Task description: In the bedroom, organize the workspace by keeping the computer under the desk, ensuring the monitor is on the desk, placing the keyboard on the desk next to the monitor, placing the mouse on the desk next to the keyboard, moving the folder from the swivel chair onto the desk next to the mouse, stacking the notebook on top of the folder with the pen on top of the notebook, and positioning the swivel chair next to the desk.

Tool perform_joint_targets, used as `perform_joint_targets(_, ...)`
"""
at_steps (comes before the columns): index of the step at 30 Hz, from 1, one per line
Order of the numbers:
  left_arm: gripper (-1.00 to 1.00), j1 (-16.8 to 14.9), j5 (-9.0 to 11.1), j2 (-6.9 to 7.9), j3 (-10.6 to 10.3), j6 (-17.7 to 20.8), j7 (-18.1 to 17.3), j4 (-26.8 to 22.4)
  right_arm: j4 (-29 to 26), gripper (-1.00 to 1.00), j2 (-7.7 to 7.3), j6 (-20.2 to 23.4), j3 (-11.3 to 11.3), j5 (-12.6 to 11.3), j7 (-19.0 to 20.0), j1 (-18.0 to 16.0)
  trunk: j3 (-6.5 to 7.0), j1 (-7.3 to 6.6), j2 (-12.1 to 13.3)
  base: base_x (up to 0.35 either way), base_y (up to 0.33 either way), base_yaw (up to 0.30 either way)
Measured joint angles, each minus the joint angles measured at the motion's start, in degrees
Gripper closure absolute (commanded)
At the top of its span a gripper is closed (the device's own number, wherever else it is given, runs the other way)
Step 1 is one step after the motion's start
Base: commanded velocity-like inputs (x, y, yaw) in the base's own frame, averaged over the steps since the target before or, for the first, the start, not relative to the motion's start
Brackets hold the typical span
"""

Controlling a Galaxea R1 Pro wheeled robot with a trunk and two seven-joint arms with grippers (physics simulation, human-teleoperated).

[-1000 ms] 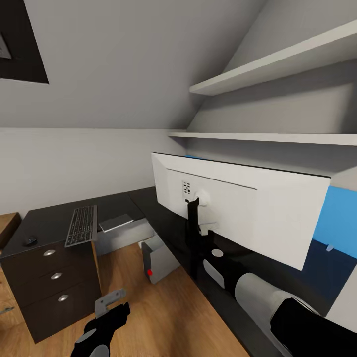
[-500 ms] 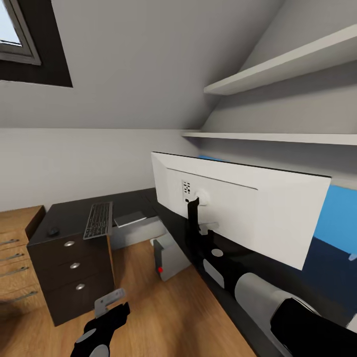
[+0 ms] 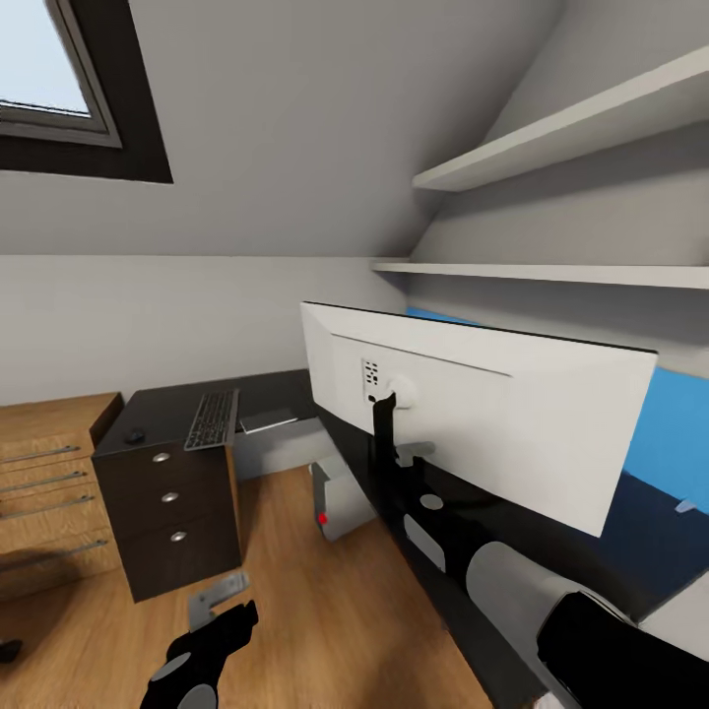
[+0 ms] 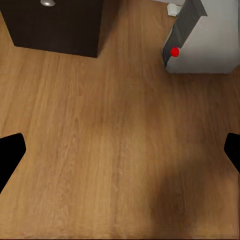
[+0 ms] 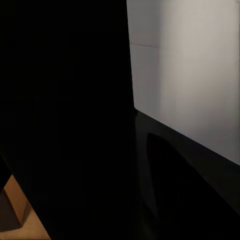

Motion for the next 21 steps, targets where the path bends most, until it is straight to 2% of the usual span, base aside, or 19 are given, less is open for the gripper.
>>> perform_joint_targets(12,-1.0,-0.02,-0.04,0.0,0.03,0.0,-0.08,0.0,0.09,1.0,-0.01,0.01,-0.1,-0.23,0.3,0.0,0.0,0.0,0.0,-0.195,-0.272,0.002)
perform_joint_targets(21,-1.0,0.01,-0.1,0.51,0.1,0.09,-0.13,-0.01,-0.35,1.0,-0.01,0.26,-0.19,-0.3,0.35,0.01,0.0,-0.02,0.0,-0.043,-0.085,0.0)
